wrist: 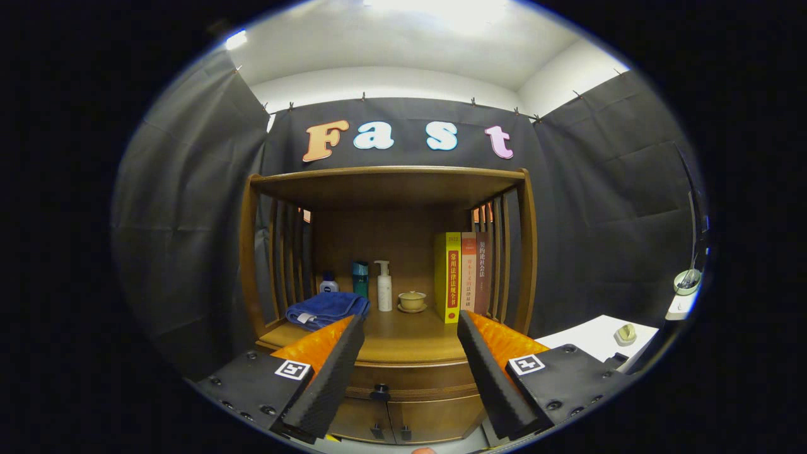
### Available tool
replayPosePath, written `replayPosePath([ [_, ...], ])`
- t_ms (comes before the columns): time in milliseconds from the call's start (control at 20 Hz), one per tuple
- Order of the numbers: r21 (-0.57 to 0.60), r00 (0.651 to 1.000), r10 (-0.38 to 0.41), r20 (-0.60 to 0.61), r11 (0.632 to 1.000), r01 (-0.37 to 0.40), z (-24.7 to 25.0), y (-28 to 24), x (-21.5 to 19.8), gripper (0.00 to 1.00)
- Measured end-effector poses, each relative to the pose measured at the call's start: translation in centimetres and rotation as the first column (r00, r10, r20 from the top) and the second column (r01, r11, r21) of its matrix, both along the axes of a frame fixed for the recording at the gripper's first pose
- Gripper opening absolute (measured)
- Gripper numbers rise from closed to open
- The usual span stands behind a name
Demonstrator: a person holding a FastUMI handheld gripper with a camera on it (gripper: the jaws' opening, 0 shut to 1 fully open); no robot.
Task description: Pull open the drawer, take out the items inside it, and place them on the countertop above the cabinet.
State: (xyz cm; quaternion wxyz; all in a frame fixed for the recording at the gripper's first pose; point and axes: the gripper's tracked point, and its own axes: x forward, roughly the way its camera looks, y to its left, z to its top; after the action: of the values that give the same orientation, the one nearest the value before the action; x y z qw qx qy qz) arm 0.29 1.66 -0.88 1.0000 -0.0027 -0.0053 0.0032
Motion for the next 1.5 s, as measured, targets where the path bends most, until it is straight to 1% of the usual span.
replayPosePath([
  [250, 0.004, 1.000, 0.012, -0.018, 1.000, -0.012, -2.2, 0.6, 0.8, 0.98],
  [400, 0.013, 1.000, 0.017, -0.019, 1.000, -0.016, -4.1, 1.0, 2.0, 0.98],
  [750, -0.021, 0.999, 0.024, -0.030, 0.999, -0.025, -11.0, 2.6, 5.7, 0.99],
  [1050, 0.017, 0.991, 0.046, -0.129, 0.999, -0.044, -18.1, 3.3, 8.9, 0.97],
  [1250, 0.008, 0.979, 0.054, -0.199, 0.999, -0.053, -22.4, 4.1, 10.1, 0.97],
  [1450, -0.006, 0.971, 0.050, -0.233, 0.999, -0.053, -25.1, 4.5, 11.0, 0.97],
  [1500, -0.002, 0.968, 0.047, -0.245, 0.999, -0.049, -25.7, 4.4, 11.2, 0.91],
])
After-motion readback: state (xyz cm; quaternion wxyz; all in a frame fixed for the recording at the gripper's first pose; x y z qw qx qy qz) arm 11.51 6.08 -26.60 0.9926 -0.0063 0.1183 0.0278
